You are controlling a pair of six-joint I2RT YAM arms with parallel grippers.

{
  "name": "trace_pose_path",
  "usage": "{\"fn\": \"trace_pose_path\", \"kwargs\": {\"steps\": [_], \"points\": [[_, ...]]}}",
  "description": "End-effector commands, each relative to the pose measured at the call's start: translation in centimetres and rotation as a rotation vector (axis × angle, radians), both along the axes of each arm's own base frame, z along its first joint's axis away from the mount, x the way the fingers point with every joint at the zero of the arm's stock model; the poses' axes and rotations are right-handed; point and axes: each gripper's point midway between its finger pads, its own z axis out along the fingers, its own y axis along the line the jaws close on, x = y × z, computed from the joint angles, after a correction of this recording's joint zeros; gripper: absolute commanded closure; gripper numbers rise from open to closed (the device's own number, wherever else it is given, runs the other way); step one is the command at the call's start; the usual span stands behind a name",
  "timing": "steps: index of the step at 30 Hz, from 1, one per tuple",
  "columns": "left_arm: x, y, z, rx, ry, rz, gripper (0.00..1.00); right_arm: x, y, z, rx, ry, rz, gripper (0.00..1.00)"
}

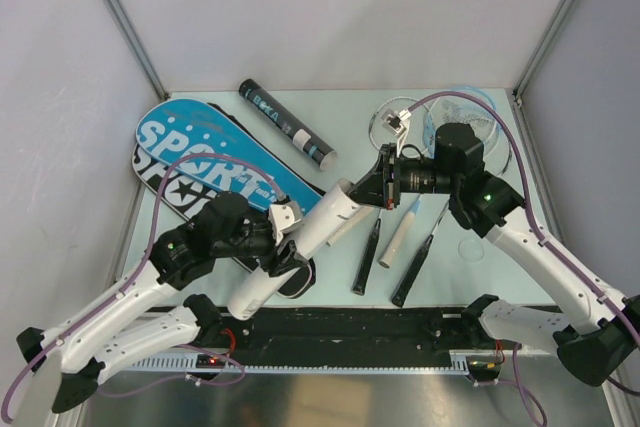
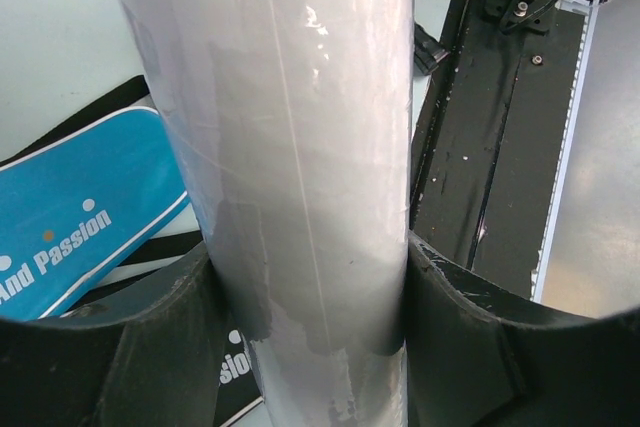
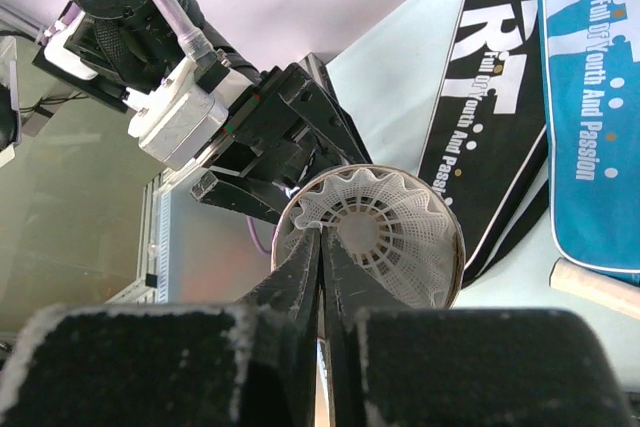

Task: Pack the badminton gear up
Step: Place the shuttlecock at the shuttle tube.

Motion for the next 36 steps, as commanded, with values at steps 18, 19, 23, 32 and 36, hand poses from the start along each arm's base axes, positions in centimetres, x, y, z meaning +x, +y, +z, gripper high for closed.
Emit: {"fn": "trace_pose_path", "kwargs": {"steps": [18, 19, 23, 32, 36], "points": [[1.3, -0.5, 3.6, -0.112, -0.112, 0.039, 0.49, 0.3, -5.8, 3.5, 0.085, 0.108, -0.284, 0.42], [1.3, -0.5, 3.7, -0.113, -0.113, 0.038, 0.49, 0.5, -6.3, 3.8, 0.094, 0.107, -0.323, 0.40], [1.2, -0.6, 3.7, -0.115, -0.112, 0.035, 0.49, 1.9, -8.6, 4.2, 0.116, 0.129, -0.502, 0.34], [0.9, -0.5, 4.2, -0.131, -0.117, 0.028, 0.48, 6.0, -20.7, -5.4, -0.033, 0.538, -1.402, 0.33], [0.8, -0.4, 4.6, -0.143, -0.125, 0.024, 0.48, 4.0, -26.2, -11.4, -0.142, 0.746, -1.734, 0.37]]}}
